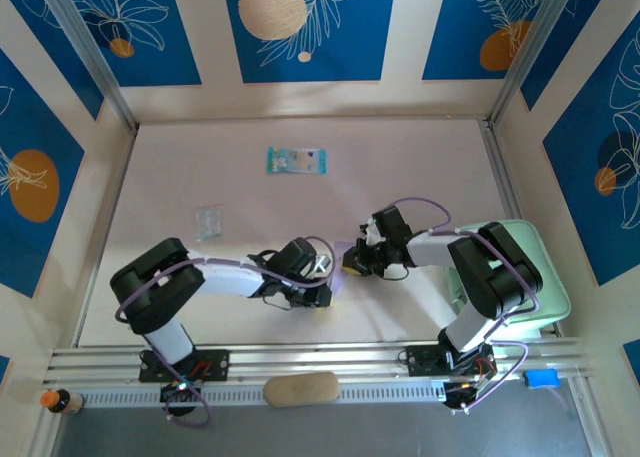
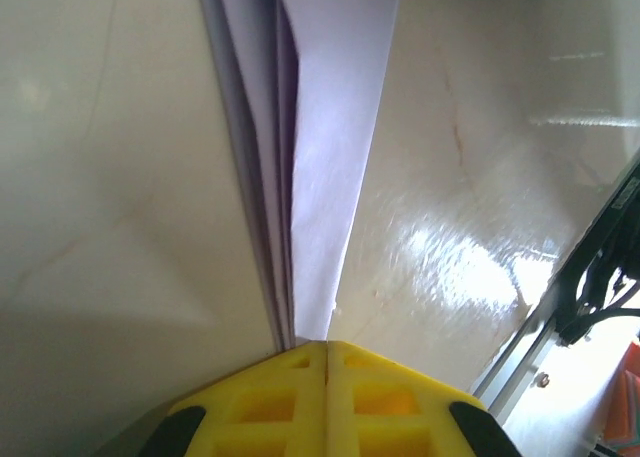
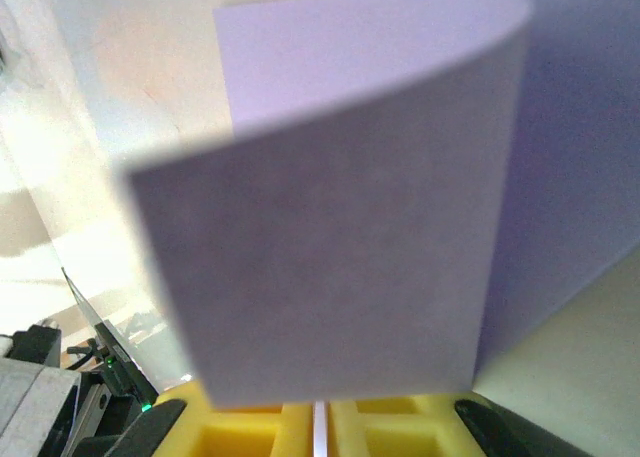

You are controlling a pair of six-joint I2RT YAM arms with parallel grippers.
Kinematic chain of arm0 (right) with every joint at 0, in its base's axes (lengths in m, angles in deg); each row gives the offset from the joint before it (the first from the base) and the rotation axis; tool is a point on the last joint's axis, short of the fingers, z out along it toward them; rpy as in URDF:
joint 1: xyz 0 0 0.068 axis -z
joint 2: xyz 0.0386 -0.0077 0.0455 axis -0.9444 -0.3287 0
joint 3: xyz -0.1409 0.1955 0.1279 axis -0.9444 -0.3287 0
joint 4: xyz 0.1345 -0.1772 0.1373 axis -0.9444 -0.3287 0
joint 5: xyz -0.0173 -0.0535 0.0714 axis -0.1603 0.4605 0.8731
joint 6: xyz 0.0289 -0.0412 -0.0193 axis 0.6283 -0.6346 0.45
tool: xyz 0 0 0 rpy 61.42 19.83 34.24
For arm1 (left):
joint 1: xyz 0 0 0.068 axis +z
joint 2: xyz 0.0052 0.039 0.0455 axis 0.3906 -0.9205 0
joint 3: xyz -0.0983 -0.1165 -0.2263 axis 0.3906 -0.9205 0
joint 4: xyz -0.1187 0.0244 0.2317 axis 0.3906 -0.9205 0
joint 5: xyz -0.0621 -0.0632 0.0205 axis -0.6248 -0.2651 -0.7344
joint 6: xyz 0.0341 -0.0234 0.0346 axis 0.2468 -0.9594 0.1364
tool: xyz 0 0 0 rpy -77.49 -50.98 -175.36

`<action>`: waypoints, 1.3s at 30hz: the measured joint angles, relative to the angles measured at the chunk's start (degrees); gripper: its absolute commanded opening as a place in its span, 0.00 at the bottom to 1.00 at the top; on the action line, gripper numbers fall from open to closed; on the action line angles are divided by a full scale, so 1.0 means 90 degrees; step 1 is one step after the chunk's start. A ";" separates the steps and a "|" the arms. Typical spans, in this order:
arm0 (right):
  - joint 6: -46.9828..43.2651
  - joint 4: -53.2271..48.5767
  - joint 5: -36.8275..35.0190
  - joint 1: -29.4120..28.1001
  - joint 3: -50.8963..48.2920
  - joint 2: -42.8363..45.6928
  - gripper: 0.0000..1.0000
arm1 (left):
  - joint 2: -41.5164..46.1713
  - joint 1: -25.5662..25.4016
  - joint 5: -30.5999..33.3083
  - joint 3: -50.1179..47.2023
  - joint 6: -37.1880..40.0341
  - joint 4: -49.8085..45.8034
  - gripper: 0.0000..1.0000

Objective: Fold a paper plane with a square sheet of paper (pick it up from the middle)
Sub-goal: Perform the fifth fold on the wing at the bottom-center of the table.

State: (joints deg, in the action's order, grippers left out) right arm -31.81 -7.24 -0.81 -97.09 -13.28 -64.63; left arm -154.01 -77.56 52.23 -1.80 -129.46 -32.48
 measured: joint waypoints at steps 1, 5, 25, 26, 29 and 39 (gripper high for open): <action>0.0000 0.0000 0.0000 0.0000 0.0000 0.0000 0.11 | 0.0053 -0.0017 0.0039 -0.0034 0.0002 -0.0056 0.02; 0.0000 -0.0002 0.0000 0.0000 0.0002 -0.0002 0.12 | 0.0287 -0.0075 0.0153 -0.0153 0.0051 -0.0384 0.01; 0.0005 -0.0044 0.0007 0.0005 0.0032 -0.0017 0.12 | 0.0221 0.0148 0.0651 0.1013 0.0151 -0.0457 0.04; 0.0005 -0.0044 0.0007 0.0005 0.0032 -0.0017 0.12 | 0.0085 0.0189 0.0651 0.1088 0.0148 -0.0427 0.04; 0.0005 -0.0044 0.0010 0.0005 0.0032 -0.0017 0.12 | -0.0330 0.0289 0.0656 0.1302 0.0160 -0.0345 0.05; 0.0032 -0.0078 -0.0005 0.0005 0.0032 0.0046 0.13 | -0.0954 0.0342 0.0923 0.1396 0.0272 -0.0340 0.00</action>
State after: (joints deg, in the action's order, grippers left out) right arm -31.53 -7.94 -0.85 -97.05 -12.99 -64.22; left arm -162.60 -74.48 60.54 10.76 -127.01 -35.54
